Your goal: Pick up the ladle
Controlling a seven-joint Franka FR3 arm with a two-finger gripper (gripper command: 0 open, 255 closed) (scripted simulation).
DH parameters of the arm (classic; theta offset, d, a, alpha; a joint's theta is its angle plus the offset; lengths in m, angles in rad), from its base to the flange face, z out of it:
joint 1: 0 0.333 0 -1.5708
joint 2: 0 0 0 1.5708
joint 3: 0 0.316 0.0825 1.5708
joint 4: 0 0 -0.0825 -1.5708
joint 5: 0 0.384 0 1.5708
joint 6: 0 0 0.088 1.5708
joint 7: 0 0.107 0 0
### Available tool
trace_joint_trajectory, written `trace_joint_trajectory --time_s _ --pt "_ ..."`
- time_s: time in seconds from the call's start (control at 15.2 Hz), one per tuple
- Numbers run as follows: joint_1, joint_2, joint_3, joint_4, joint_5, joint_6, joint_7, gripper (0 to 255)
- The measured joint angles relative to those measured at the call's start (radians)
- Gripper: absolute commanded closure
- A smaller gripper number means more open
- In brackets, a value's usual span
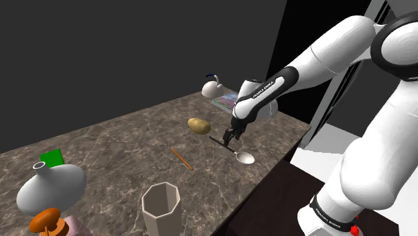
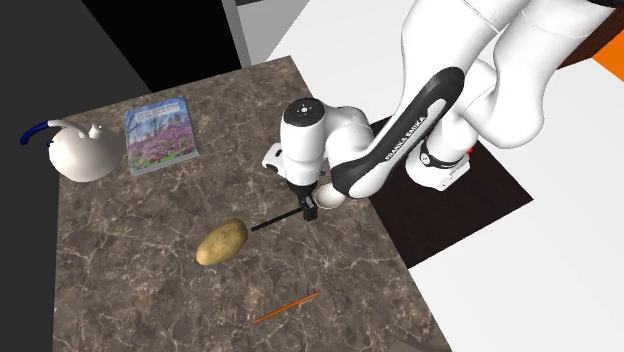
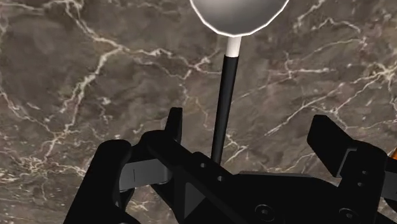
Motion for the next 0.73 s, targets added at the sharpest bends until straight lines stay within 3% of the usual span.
trace_joint_trajectory --time_s 0.2,0.66,0.73 --pt "0.001 0.093 0.009 0.026 0.064 0.077 -0.049 0" --pt "-0.015 0.193 0.037 0.042 0.147 0.16 -0.122 0" --pt "-0.016 0.196 0.038 0.042 0.15 0.163 -0.124 255"
